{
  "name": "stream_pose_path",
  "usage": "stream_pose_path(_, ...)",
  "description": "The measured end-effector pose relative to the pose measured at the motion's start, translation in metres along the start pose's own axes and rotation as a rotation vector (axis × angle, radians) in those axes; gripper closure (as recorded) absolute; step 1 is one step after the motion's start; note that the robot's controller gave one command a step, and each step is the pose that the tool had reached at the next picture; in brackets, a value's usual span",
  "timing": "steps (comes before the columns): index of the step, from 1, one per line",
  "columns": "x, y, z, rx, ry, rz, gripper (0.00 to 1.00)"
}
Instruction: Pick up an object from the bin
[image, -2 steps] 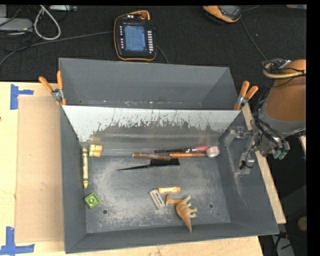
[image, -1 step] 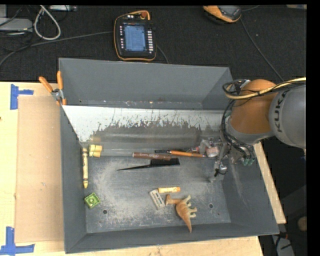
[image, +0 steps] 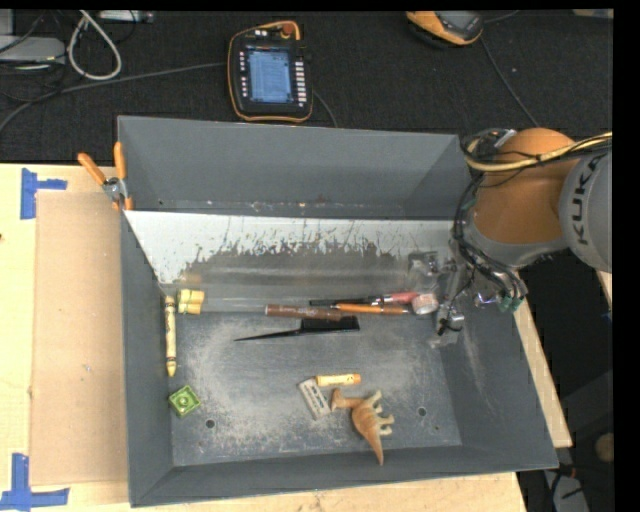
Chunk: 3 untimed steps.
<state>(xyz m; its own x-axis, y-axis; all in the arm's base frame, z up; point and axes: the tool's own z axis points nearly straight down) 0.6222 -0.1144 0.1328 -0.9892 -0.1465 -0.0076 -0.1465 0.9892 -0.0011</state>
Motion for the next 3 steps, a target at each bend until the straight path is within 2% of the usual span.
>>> stream_pose_path(1, 0.0, 0.009, 0.034, -0.008, 0.018, 0.033, 0.0)
stream_pose_path(2, 0.003, 0.01, 0.063, -0.002, 0.004, 0.101, 0.0)
stream_pose_path(3, -0.003, 0.023, 0.063, -0.005, 0.01, 0.227, 1.0)
